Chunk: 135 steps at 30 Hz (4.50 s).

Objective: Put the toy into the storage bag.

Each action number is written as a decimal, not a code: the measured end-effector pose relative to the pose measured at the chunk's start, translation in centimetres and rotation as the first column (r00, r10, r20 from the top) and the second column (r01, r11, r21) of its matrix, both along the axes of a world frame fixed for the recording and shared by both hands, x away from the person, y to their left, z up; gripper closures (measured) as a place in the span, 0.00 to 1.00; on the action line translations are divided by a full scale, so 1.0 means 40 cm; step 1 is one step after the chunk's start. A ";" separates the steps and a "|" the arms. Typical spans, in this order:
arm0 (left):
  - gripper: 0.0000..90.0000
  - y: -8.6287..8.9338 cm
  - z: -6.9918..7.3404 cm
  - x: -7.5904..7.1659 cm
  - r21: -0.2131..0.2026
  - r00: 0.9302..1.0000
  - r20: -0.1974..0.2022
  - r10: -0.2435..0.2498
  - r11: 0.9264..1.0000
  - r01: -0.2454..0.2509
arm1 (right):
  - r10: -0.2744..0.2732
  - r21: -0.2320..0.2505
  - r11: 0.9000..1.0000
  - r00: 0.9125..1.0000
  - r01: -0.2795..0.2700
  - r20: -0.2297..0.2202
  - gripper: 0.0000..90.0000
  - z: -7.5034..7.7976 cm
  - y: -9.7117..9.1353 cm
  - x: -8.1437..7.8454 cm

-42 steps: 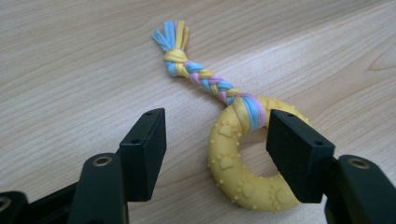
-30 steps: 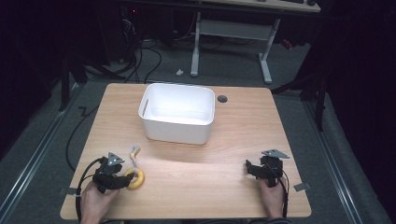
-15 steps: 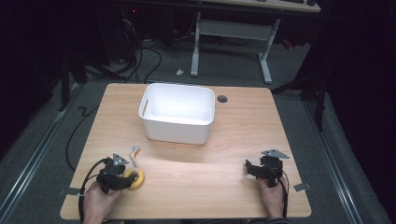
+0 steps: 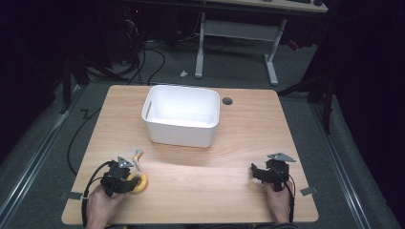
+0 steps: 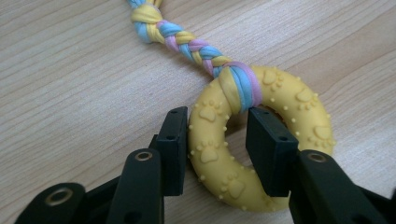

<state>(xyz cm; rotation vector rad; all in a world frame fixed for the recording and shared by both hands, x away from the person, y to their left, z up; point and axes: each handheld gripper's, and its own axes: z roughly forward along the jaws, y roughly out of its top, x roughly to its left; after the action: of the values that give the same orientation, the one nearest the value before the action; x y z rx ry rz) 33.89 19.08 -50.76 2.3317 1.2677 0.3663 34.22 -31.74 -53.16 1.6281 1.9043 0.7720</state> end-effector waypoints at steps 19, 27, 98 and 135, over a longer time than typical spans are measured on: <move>0.73 0.008 0.008 0.004 -0.019 1.000 -0.001 -0.005 1.000 0.005 | 0.000 0.000 1.000 1.000 0.000 -0.001 0.16 0.000 0.001 -0.001; 0.74 0.010 0.023 0.002 -0.022 1.000 0.003 0.002 1.000 -0.002 | 0.004 -0.001 1.000 1.000 -0.004 0.000 0.16 0.000 0.002 -0.001; 0.75 0.046 0.307 0.074 -0.215 0.997 0.060 0.051 0.976 -0.037 | 0.004 -0.004 1.000 1.000 -0.004 -0.001 0.16 0.000 0.006 -0.003; 0.76 -0.026 0.405 0.169 -0.224 0.996 0.088 0.009 0.975 0.011 | -0.001 -0.003 1.000 1.000 0.001 -0.003 0.16 0.000 0.008 -0.002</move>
<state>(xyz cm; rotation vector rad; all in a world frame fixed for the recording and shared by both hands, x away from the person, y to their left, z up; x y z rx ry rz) 40.65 18.06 -34.56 2.1030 1.1996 0.3055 34.12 -31.44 -53.15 1.6288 1.9057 0.7671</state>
